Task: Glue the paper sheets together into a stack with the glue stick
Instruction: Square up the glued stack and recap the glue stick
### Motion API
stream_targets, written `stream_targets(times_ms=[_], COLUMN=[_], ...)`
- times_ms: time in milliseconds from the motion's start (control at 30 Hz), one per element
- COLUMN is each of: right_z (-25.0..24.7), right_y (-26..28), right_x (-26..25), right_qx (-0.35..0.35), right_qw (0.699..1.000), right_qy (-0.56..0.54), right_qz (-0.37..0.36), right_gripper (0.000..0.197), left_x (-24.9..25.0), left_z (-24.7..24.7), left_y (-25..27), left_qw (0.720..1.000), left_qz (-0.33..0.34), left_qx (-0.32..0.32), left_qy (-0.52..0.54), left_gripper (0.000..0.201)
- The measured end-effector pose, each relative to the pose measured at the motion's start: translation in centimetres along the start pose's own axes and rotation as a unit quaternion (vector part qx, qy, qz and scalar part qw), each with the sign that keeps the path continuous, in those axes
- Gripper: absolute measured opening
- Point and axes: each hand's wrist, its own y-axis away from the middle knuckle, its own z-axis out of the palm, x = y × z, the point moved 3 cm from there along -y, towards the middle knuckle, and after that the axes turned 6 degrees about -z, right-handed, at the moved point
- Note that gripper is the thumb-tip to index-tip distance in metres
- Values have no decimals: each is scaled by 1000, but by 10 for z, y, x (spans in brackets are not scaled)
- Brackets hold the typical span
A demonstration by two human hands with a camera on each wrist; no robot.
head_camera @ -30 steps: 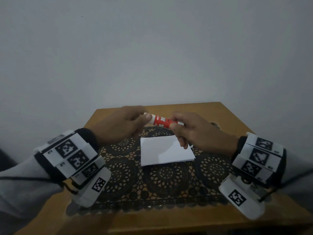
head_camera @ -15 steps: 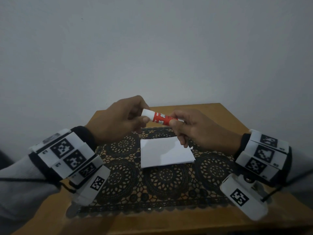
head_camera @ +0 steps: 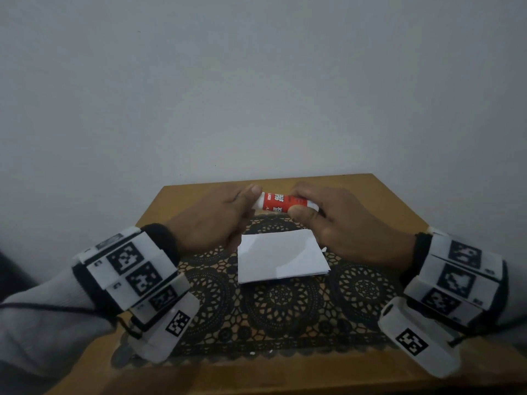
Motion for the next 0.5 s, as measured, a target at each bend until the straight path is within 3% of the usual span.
stream_targets(times_ms=[100, 167, 267, 367, 500], right_z=[3, 4, 1, 2, 6], right_y=[1, 3, 1, -1, 0], right_x=[4, 7, 7, 10, 15], right_qx=[-1, -15, -24, -4, 0], right_qw=[1000, 999, 996, 1000, 998], right_qy=[11, -25, -70, -13, 58], right_qz=[11, 35, 48, 21, -27], right_gripper=[23, 13, 15, 17, 32], left_x=[-3, -3, -1, -2, -7], left_z=[-1, -1, -1, -1, 7], left_y=[-3, -3, -4, -6, -8], left_qw=[996, 996, 999, 997, 985], left_qz=[-54, -38, 18, -3, -102], left_qx=[-46, -62, 14, 39, -49], left_qy=[53, 55, -34, -66, 134], left_gripper=[57, 50, 23, 31, 49])
